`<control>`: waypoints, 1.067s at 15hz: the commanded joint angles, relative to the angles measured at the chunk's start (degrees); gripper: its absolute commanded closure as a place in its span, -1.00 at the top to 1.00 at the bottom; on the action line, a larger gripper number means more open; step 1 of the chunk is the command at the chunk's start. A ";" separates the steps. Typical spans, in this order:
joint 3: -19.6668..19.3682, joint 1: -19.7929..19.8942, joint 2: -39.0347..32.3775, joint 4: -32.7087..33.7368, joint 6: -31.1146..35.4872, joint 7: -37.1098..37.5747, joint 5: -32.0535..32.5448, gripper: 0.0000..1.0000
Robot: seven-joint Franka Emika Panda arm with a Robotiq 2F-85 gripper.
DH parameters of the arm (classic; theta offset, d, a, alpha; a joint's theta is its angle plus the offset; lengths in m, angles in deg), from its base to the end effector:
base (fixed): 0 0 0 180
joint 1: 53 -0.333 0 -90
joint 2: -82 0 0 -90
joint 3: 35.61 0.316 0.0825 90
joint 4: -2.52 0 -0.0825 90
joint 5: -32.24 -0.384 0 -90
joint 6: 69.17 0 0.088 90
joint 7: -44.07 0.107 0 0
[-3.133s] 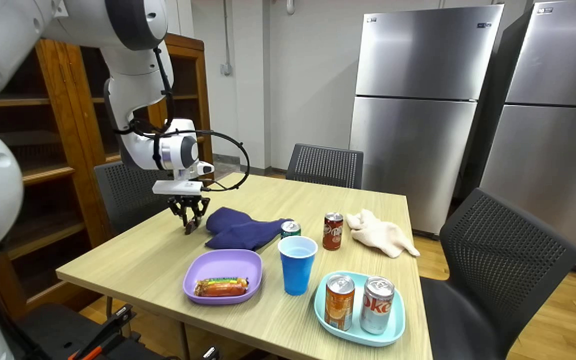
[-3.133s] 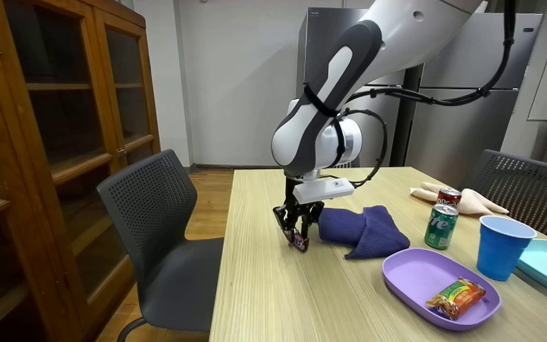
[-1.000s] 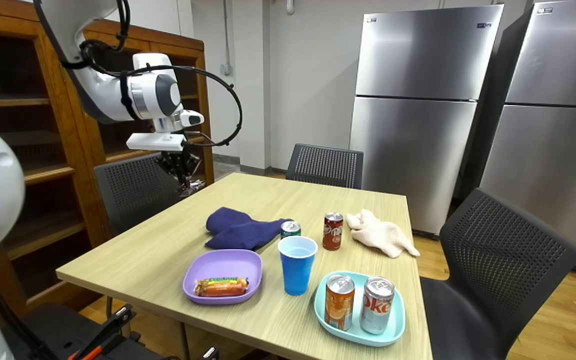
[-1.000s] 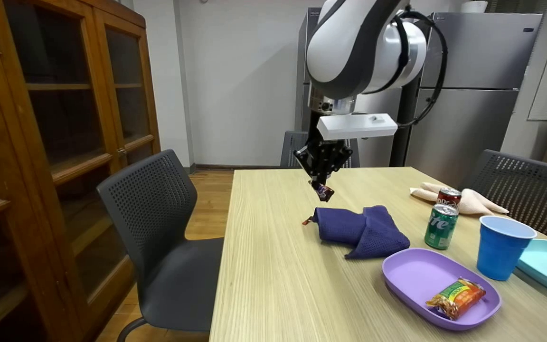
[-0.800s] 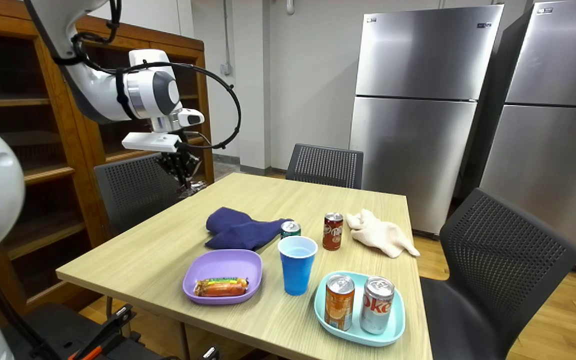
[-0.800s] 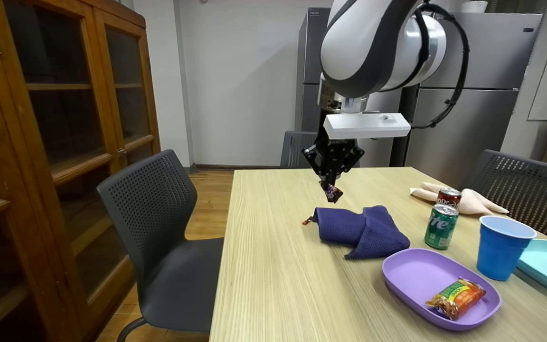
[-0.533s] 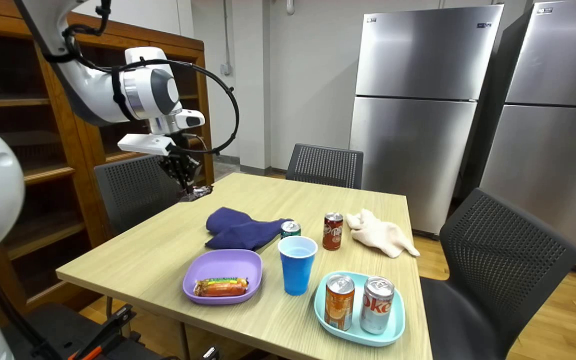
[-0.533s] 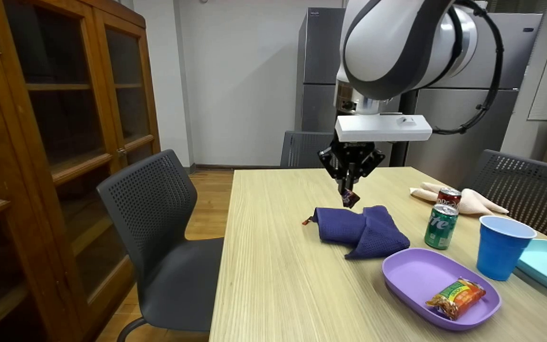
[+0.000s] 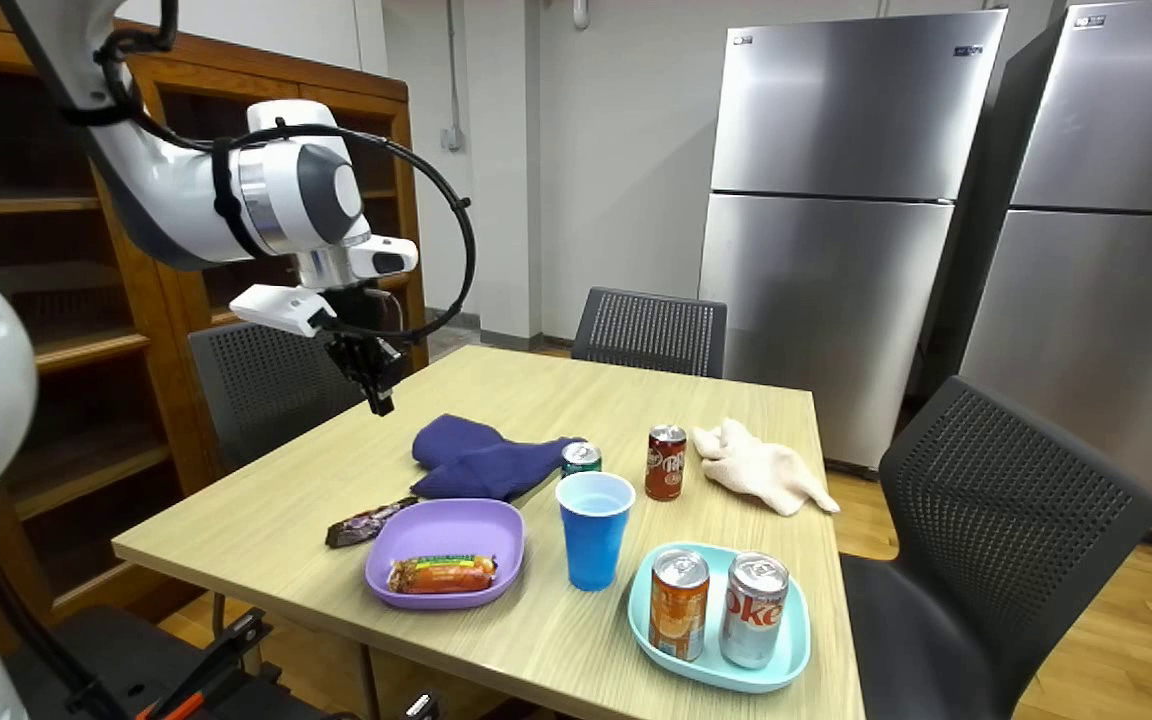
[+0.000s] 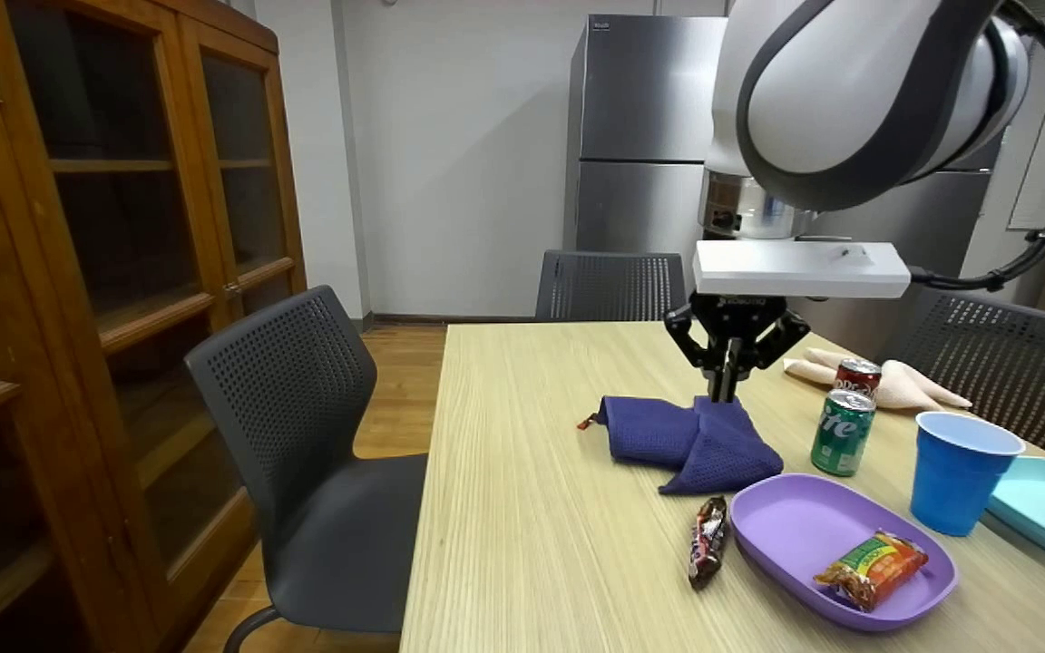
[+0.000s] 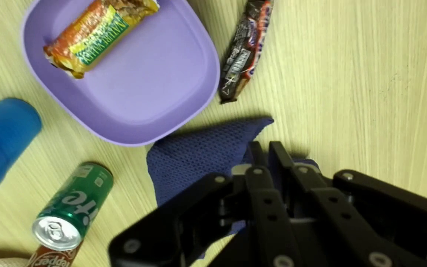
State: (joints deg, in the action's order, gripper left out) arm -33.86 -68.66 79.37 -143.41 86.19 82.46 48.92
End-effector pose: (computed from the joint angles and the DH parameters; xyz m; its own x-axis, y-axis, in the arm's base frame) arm 0.4420 0.1493 0.2637 0.9802 -0.1020 0.1696 -0.1128 -0.9921 0.0549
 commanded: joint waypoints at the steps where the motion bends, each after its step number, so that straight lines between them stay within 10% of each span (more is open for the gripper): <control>1: 0.83 3.51 2.81 -4.16 1.76 2.19 1.50 -0.94; 8: 1.12 5.90 0.88 -4.27 2.52 0.77 1.97 -0.94; 9: 1.29 5.83 0.39 -4.02 2.96 -0.07 1.24 -0.40; 16: 1.85 5.99 0.23 -3.17 4.49 -17.90 1.93 0.62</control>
State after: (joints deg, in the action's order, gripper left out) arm -32.88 -64.05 78.77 -146.90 90.41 73.16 50.67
